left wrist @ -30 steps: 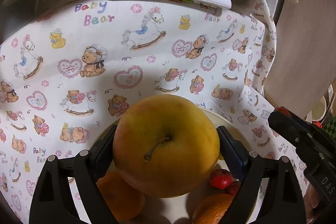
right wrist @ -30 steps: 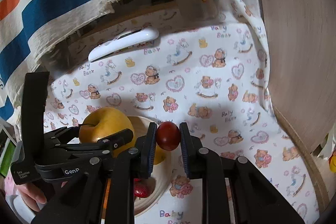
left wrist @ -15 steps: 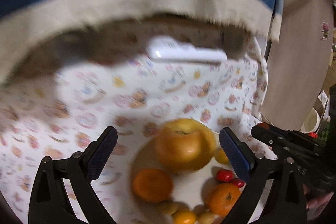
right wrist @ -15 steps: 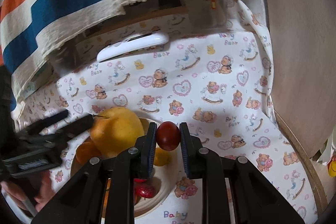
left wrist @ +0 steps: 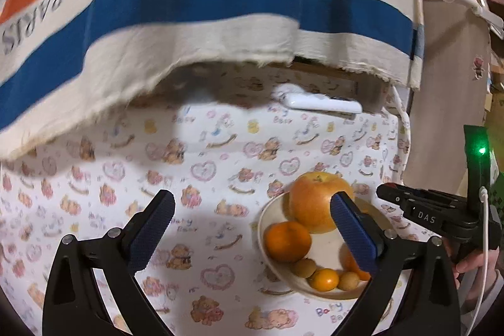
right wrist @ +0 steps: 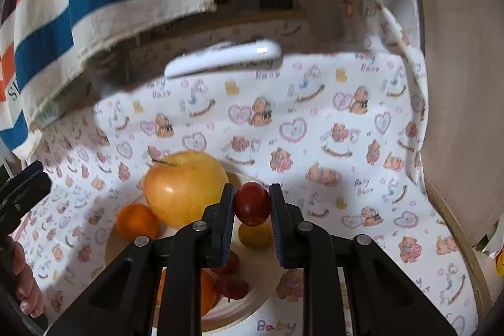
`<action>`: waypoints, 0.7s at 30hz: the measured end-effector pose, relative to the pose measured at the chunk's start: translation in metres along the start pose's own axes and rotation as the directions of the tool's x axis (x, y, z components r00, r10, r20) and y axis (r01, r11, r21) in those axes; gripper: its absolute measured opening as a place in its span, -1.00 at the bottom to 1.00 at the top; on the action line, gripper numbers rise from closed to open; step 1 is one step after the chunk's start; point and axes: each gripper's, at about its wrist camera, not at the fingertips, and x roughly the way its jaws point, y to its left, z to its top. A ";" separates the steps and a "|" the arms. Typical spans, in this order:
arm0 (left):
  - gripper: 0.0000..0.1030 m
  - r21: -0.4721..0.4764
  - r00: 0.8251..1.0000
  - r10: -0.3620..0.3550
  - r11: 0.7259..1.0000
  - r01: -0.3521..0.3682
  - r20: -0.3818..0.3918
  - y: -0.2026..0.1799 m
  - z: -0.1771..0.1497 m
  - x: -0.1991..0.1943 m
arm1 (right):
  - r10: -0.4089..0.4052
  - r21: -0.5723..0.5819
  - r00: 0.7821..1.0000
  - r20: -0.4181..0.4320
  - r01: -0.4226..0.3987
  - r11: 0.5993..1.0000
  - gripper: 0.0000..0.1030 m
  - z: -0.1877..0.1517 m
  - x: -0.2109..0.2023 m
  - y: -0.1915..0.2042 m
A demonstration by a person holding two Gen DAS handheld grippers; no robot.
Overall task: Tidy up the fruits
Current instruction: 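Open the right tool to drop the cherry tomato on the plate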
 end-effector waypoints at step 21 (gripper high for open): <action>0.91 0.008 0.995 0.058 0.998 -0.057 -0.086 0.006 -0.016 0.020 | 0.049 0.044 0.989 -0.140 -0.044 0.998 -0.56 -0.003 0.032 -0.010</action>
